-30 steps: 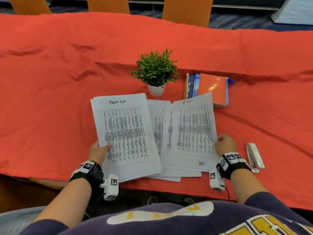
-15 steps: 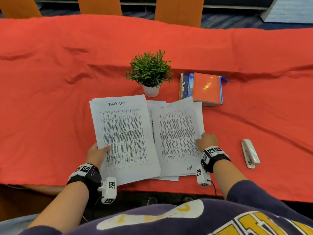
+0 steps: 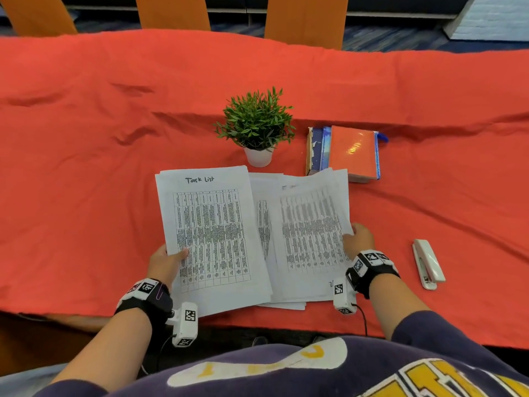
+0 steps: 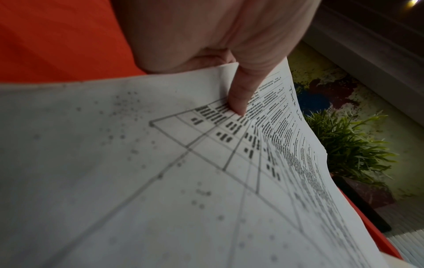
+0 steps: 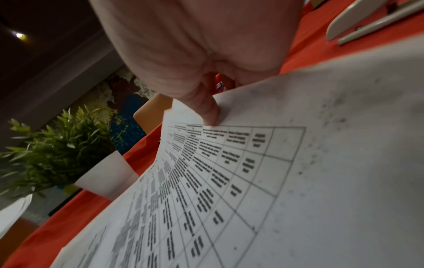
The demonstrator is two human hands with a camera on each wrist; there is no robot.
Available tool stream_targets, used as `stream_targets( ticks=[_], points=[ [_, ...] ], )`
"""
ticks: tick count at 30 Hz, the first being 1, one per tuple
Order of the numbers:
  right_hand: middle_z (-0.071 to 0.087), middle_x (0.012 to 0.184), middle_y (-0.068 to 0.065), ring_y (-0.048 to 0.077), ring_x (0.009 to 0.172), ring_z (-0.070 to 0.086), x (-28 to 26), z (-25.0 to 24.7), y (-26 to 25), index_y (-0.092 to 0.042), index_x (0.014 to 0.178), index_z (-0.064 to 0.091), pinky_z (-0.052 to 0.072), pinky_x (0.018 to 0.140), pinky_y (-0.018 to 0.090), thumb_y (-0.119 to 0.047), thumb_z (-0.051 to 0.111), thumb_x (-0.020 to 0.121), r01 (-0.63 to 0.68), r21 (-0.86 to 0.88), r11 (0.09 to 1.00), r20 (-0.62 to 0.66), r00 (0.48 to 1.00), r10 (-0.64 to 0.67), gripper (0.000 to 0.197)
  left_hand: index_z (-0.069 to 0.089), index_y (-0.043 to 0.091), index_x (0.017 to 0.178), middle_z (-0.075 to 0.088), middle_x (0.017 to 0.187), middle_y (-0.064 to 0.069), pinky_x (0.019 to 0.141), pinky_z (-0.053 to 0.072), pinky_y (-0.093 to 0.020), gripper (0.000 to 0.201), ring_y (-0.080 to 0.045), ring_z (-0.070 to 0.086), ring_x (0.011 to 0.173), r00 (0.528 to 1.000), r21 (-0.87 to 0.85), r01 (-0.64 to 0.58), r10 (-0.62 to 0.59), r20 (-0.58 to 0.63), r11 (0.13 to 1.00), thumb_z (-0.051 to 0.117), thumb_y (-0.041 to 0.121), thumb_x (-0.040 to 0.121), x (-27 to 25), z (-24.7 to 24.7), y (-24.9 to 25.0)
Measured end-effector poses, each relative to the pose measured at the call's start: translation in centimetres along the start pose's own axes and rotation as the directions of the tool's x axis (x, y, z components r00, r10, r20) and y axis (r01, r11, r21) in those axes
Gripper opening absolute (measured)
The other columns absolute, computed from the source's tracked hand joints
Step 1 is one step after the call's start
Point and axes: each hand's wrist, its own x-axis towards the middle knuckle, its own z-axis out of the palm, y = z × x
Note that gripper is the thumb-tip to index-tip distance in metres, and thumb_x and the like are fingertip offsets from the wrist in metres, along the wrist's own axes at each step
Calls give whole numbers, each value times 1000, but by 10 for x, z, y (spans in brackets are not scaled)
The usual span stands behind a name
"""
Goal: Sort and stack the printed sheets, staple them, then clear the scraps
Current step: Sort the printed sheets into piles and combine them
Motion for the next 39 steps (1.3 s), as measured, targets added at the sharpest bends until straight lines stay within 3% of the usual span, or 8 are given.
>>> stream_targets(
  ticks=[8, 10, 15, 21, 25, 30, 33, 39],
  points=[
    [58, 86, 4, 23, 87, 53, -9, -34, -8, -5, 99, 53, 38, 74, 31, -8, 44, 98, 163, 109, 981, -89, 984, -154, 10, 60, 14, 120, 65, 110, 0, 88, 45, -34, 31, -19, 60, 99, 997, -19, -31, 32, 68, 999, 62, 5, 90, -7, 22, 18],
    [60, 94, 5, 23, 93, 54, -12, -35, -14, -4, 105, 54, 41, 79, 33, -12, 47, 98, 200, 163, 966, -68, 979, -191, 13, 61, 16, 120, 66, 110, 2, 88, 45, -33, 32, -16, 61, 100, 993, -31, -42, 45, 109, 999, 62, 5, 90, -10, 30, 24],
    [68, 108, 8, 26, 97, 66, -23, -14, -30, -22, 100, 57, 54, 89, 47, -15, 52, 96, 160, 352, 922, 66, 979, -195, 10, 64, 23, 111, 69, 116, -1, 104, 43, -47, 28, -22, 62, 110, 975, -106, -28, 50, 216, 994, 65, 7, 87, -19, 52, 38],
    [72, 107, 9, 31, 97, 70, -47, 11, -49, -21, 109, 62, 54, 88, 53, -19, 58, 92, 92, 454, 886, 273, 932, -237, 18, 57, 18, 127, 61, 114, 8, 100, 34, -36, 36, -15, 53, 110, 967, -108, -41, 66, 247, 993, 60, 12, 91, -36, 71, 49],
    [75, 96, 7, 25, 84, 71, -59, 19, -59, -24, 103, 65, 57, 78, 39, -16, 60, 91, 18, 526, 850, 363, 900, -243, 16, 54, 15, 127, 62, 117, 5, 94, 37, -33, 37, -15, 55, 108, 969, -83, -46, 64, 237, 996, 61, 11, 91, -39, 70, 45],
    [74, 100, 11, 26, 87, 71, -70, 30, -64, -26, 105, 65, 55, 83, 40, -6, 56, 93, -54, 527, 848, 465, 853, -235, 24, 43, 17, 122, 64, 110, -1, 93, 45, -40, 47, -17, 61, 98, 976, -70, -1, 16, 216, 998, 69, 7, 84, -39, 61, 37],
    [73, 104, 15, 27, 88, 69, -76, 32, -67, -23, 107, 63, 56, 81, 38, -6, 55, 93, -35, 480, 876, 513, 822, -248, 23, 55, 18, 119, 68, 113, -3, 99, 47, -48, 37, -23, 64, 104, 965, 9, -16, 13, 261, 1000, 66, 5, 86, -37, 54, 32],
    [66, 94, 14, 20, 65, 62, -65, 28, -58, -17, 104, 59, 53, 64, 32, -8, 50, 94, -6, 271, 963, 551, 821, -150, 16, 61, 18, 117, 68, 108, 1, 77, 50, -29, 32, -17, 64, 97, 990, 26, -72, 68, 126, 997, 59, 1, 90, -30, 22, 28]
  ],
)
